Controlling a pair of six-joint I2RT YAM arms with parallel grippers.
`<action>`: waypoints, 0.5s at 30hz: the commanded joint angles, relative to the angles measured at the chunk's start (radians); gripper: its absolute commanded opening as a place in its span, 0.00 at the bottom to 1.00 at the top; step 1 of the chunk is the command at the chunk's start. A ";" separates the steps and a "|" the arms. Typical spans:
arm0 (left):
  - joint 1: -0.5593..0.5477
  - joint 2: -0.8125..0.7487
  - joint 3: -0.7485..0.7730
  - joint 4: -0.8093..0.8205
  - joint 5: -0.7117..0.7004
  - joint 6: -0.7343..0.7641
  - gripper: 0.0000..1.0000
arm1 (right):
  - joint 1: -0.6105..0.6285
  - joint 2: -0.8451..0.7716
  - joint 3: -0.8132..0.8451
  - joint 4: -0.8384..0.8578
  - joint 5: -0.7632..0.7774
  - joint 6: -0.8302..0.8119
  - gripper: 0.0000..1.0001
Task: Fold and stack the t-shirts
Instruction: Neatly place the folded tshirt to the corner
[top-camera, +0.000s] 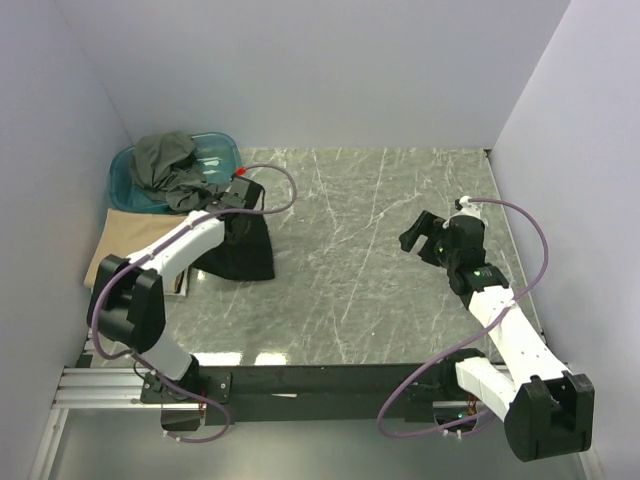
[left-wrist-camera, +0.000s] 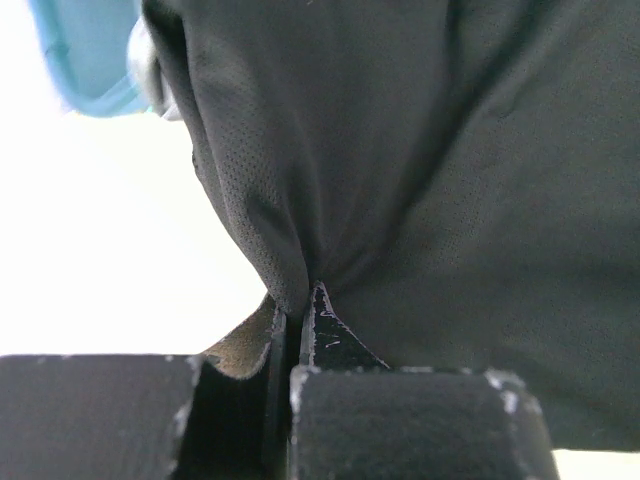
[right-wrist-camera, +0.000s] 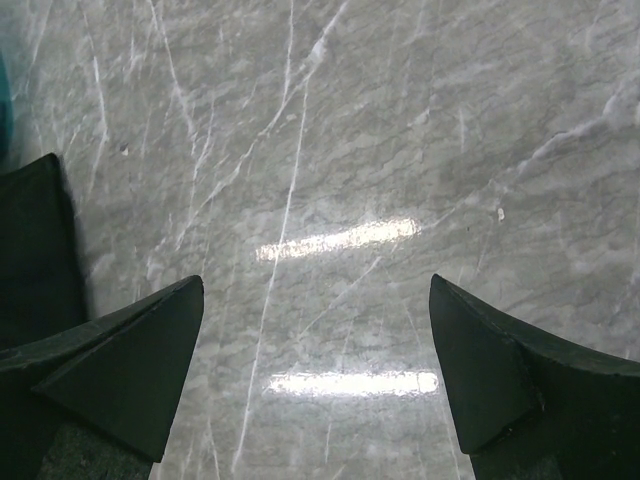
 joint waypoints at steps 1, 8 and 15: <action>0.033 -0.120 0.040 -0.114 -0.001 0.064 0.01 | -0.002 0.009 -0.005 0.024 -0.014 0.009 0.99; 0.033 -0.342 -0.079 -0.036 -0.022 0.143 0.01 | -0.003 0.035 -0.007 0.027 -0.038 0.011 0.99; 0.071 -0.563 -0.152 -0.007 -0.087 0.245 0.00 | -0.002 0.065 -0.014 0.047 -0.058 0.019 0.99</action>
